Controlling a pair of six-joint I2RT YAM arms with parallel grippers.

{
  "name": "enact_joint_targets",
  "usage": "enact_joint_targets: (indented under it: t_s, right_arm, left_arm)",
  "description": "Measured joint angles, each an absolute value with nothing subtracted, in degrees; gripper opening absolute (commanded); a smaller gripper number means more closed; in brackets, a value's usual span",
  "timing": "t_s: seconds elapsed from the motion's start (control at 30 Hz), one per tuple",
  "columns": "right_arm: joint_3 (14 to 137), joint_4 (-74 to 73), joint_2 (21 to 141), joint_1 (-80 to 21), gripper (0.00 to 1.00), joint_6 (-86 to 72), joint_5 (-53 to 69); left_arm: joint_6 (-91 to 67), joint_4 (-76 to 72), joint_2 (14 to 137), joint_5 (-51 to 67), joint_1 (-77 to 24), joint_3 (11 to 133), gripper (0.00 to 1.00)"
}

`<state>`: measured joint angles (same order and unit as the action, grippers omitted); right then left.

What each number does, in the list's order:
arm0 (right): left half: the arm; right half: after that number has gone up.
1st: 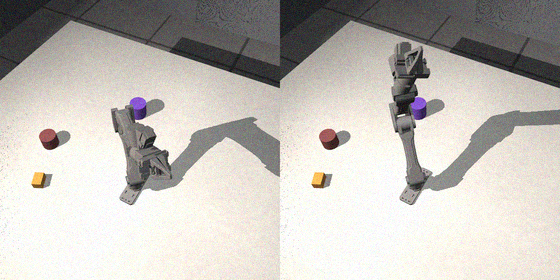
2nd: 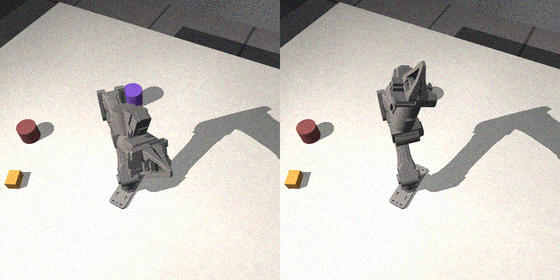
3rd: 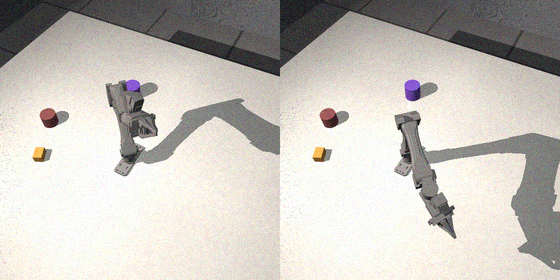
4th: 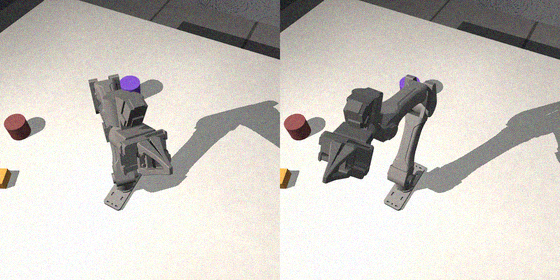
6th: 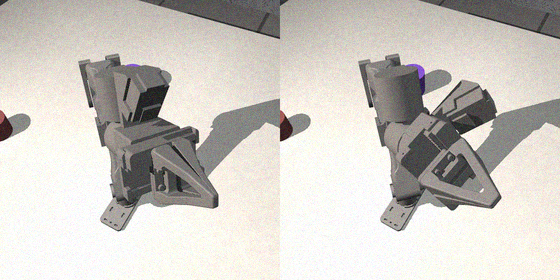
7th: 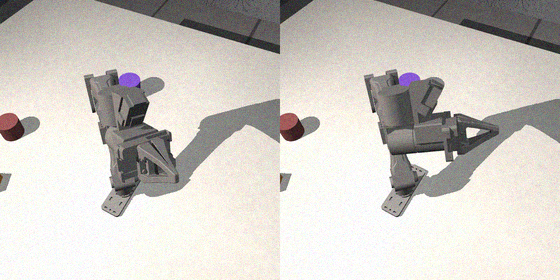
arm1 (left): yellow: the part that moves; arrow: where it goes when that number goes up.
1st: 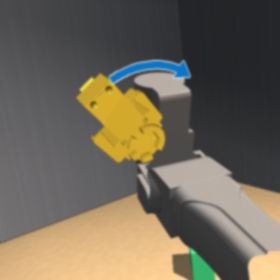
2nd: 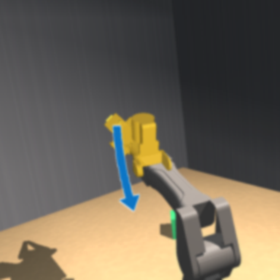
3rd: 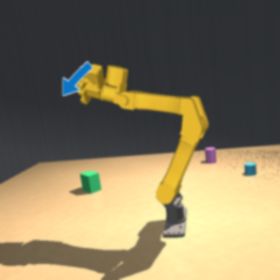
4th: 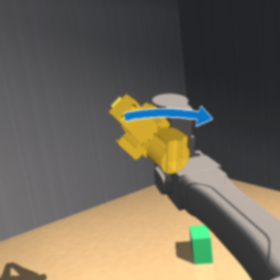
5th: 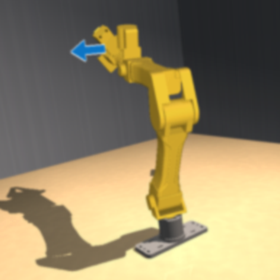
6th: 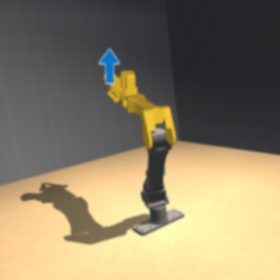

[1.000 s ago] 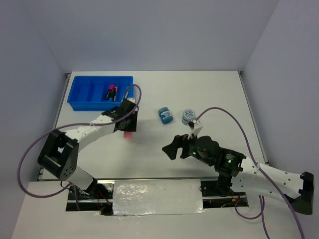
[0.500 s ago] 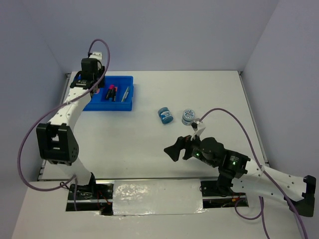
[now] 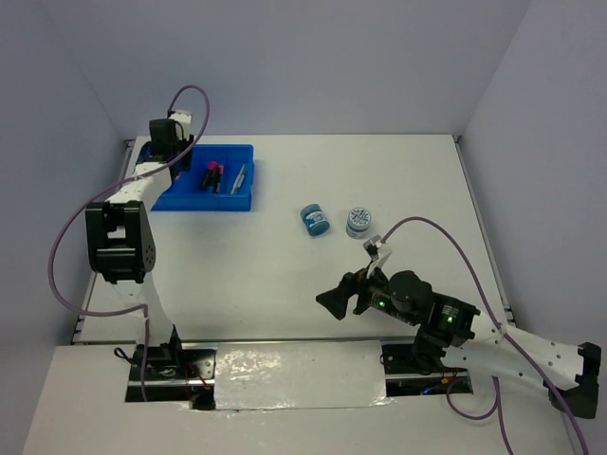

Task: Sort the stationery into containers
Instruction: Place the stationery in the storage box.

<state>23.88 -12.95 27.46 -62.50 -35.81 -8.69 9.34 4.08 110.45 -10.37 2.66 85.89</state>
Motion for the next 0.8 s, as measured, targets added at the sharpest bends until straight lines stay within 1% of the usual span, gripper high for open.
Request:
enact_joint_targets:
  t_s: [0.2, 0.27, 0.37, 0.4, 0.47, 0.5, 0.53, 0.6, 0.67, 0.7, 0.8]
  right_arm:
    - [23.9, -10.3, 33.9, -62.5, 1.0, -34.6, -7.4]
    - [23.9, -9.5, 35.9, -62.5, 1.0, -34.4, -6.7]
    - [23.9, -8.4, 37.5, -62.5, 1.0, -34.4, -5.8]
    - [23.9, -8.0, 37.8, -62.5, 1.0, -34.4, -5.5]
    - [23.9, -7.5, 38.1, -62.5, 1.0, -34.4, -5.2]
    - [23.9, -7.4, 38.1, -62.5, 1.0, -34.4, -5.1]
    - [23.9, -7.4, 38.1, -62.5, 1.0, -34.4, -5.1]
    - [23.9, -7.2, 38.1, -62.5, 1.0, -34.4, -5.1]
    - [23.9, -7.1, 38.1, -62.5, 1.0, -34.4, -5.1]
    - [23.9, -7.0, 38.2, -62.5, 1.0, -34.4, -5.1]
    - [24.1, -6.8, 38.7, -62.5, 1.0, -34.4, -5.1]
  left_arm:
    - [9.3, 2.0, 113.1, -10.1, 3.9, 86.6, 0.23]
    - [9.3, 1.6, 114.3, -10.0, 3.9, 86.6, 0.24]
    - [9.3, 1.7, 115.8, -10.0, 3.8, 86.6, 0.35]
    - [9.3, 1.7, 116.1, -10.0, 3.7, 86.6, 0.42]
    - [9.2, 1.8, 116.2, -10.0, 3.7, 86.6, 0.54]
    - [9.0, 1.7, 116.2, -10.0, 3.7, 86.6, 0.64]
    - [9.0, 1.6, 116.2, -10.0, 3.7, 86.7, 0.68]
    - [8.8, 1.5, 116.2, -9.8, 3.7, 86.8, 0.76]
    - [8.6, 1.2, 116.2, -9.8, 3.7, 86.9, 0.8]
    - [8.6, 1.1, 116.1, -9.7, 3.7, 87.0, 0.83]
    - [8.5, 1.0, 116.1, -9.8, 3.7, 87.4, 0.85]
